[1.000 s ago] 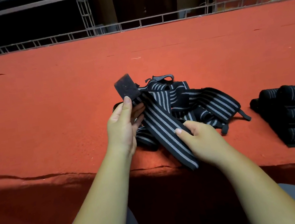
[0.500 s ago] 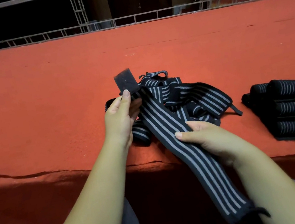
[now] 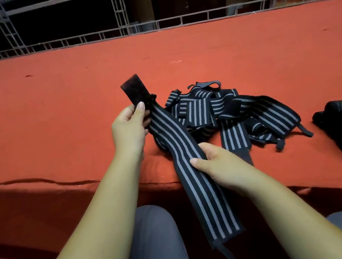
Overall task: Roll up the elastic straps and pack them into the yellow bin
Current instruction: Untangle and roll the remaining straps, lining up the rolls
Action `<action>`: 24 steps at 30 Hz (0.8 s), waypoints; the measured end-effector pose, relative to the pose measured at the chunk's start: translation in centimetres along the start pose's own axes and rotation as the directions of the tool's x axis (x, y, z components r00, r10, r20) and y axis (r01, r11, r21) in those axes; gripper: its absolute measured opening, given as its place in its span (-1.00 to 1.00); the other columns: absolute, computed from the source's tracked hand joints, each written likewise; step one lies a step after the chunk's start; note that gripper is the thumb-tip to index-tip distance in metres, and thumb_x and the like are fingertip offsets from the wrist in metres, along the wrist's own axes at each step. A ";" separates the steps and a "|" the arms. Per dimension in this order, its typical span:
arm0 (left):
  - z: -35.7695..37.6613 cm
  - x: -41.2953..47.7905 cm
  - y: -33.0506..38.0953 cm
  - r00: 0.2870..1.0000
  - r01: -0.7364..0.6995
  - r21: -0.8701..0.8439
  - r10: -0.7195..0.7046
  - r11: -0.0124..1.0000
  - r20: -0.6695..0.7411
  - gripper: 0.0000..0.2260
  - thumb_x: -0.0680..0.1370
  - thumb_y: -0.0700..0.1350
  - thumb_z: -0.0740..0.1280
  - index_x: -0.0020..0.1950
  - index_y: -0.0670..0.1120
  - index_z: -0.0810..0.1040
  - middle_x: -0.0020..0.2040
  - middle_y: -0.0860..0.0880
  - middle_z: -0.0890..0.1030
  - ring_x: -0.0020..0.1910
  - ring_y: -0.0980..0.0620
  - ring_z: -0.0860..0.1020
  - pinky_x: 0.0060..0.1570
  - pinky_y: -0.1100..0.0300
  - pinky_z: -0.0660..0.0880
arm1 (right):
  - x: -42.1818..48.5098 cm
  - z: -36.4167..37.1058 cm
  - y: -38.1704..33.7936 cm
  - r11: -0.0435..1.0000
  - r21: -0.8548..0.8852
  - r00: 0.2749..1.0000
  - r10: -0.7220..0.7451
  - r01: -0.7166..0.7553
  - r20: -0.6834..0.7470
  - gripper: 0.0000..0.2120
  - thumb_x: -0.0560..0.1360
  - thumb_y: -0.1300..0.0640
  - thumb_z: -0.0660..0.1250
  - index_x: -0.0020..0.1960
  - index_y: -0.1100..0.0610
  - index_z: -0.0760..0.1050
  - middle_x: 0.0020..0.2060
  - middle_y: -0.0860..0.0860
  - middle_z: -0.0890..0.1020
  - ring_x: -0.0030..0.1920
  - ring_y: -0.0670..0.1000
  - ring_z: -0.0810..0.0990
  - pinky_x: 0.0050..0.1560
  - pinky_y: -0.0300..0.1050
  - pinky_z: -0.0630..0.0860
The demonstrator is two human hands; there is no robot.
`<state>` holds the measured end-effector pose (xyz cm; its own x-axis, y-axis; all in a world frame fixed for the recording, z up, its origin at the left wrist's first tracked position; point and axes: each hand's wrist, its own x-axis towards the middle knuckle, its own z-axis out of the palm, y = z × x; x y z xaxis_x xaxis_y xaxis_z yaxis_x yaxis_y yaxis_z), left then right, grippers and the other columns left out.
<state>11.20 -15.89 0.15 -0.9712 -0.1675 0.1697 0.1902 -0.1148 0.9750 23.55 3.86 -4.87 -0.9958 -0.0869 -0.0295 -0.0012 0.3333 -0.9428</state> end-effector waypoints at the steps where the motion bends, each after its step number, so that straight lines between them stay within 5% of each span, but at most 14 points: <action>1: -0.7 0.3 0.3 1.000 -0.023 0.007 0.023 1.000 -0.020 -0.91 0.71 0.02 0.40 0.10 0.09 0.70 0.02 0.03 0.79 -0.04 0.12 0.75 -0.18 0.28 0.57 | 0.5 0.7 -0.3 1.000 -0.026 1.000 -0.013 0.013 0.006 -0.82 0.71 0.03 0.32 0.29 -0.12 0.57 0.14 -0.15 0.77 0.14 -0.11 0.75 0.38 0.13 0.59; 4: -2.7 1.8 1.0 0.993 -0.093 0.041 0.095 0.995 -0.069 -0.88 0.71 0.02 0.41 0.02 0.06 0.71 0.02 0.00 0.80 -0.02 0.08 0.76 -0.20 0.31 0.57 | 2.4 2.6 -1.0 0.999 -0.009 0.996 -0.038 0.039 0.075 -0.79 0.71 0.10 0.32 0.32 -0.06 0.57 0.16 -0.11 0.76 0.18 -0.10 0.73 0.40 0.13 0.58; 10: -6.3 5.6 0.5 0.980 -0.107 0.165 0.132 0.980 -0.147 -0.80 0.65 0.10 0.43 -0.11 0.08 0.73 -0.09 0.06 0.79 -0.14 0.07 0.71 0.01 0.05 0.62 | 5.7 5.0 -2.2 0.995 0.096 0.960 0.007 -0.035 0.278 -0.68 0.60 0.09 0.37 0.35 0.01 0.61 0.21 -0.04 0.76 0.26 0.03 0.73 0.44 0.15 0.56; 14: -7.6 8.2 -1.1 0.984 -0.028 0.221 0.066 0.975 -0.166 -0.76 0.65 0.08 0.43 -0.19 0.05 0.69 -0.16 0.06 0.77 -0.19 0.05 0.66 0.05 -0.07 0.66 | 8.5 6.3 -2.9 0.980 -0.198 0.981 0.021 0.018 0.192 -0.73 0.58 -0.12 0.38 0.21 -0.02 0.61 0.09 -0.10 0.77 0.13 -0.06 0.74 0.33 0.08 0.59; 16: -8.1 9.7 -2.2 0.983 -0.035 0.291 0.086 0.956 -0.163 -0.73 0.61 0.13 0.42 -0.21 0.03 0.69 -0.20 0.07 0.75 -0.20 0.04 0.64 0.07 -0.12 0.66 | 9.7 6.8 -3.4 0.913 -0.405 0.994 -0.006 0.049 0.107 -0.68 0.64 -0.11 0.38 0.35 -0.04 0.57 0.19 -0.11 0.71 0.22 -0.05 0.67 0.27 -0.08 0.52; 19: -8.7 12.3 -4.0 0.984 -0.022 0.408 0.092 0.913 -0.153 -0.68 0.55 0.20 0.38 -0.18 -0.04 0.68 -0.21 -0.01 0.74 -0.21 -0.02 0.65 0.04 -0.17 0.66 | 11.1 7.9 -3.2 0.777 -0.618 0.993 -0.072 0.117 0.097 -0.55 0.65 -0.14 0.35 0.49 -0.03 0.47 0.24 -0.03 0.68 0.29 0.04 0.62 0.25 -0.03 0.50; 21: -8.9 14.1 -5.5 0.989 0.002 0.487 0.069 0.873 -0.129 -0.63 0.52 0.23 0.36 -0.15 -0.08 0.67 -0.18 -0.10 0.74 -0.17 -0.12 0.69 0.04 -0.21 0.66 | 11.8 8.4 -2.1 0.739 -0.660 0.991 -0.077 0.133 0.113 -0.58 0.66 -0.16 0.33 0.46 -0.04 0.46 0.15 -0.09 0.69 0.22 0.01 0.63 0.15 -0.02 0.50; 24: -9.4 15.2 -8.0 0.998 0.018 0.675 0.033 0.737 -0.062 -0.65 0.61 0.18 0.32 -0.14 -0.06 0.66 -0.12 -0.11 0.74 -0.04 -0.20 0.70 0.05 -0.08 0.62 | 12.2 8.2 -0.7 0.827 -0.548 0.992 -0.108 0.127 0.066 -0.60 0.63 -0.15 0.40 0.41 -0.06 0.51 -0.13 -0.14 0.65 -0.02 -0.13 0.63 0.06 -0.01 0.53</action>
<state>-3.70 -26.72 -6.39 -0.9538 -0.2312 0.1922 0.0259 0.5737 0.8186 12.11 -5.13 -7.30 -0.9816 -0.1842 0.0512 -0.1775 0.7789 -0.6015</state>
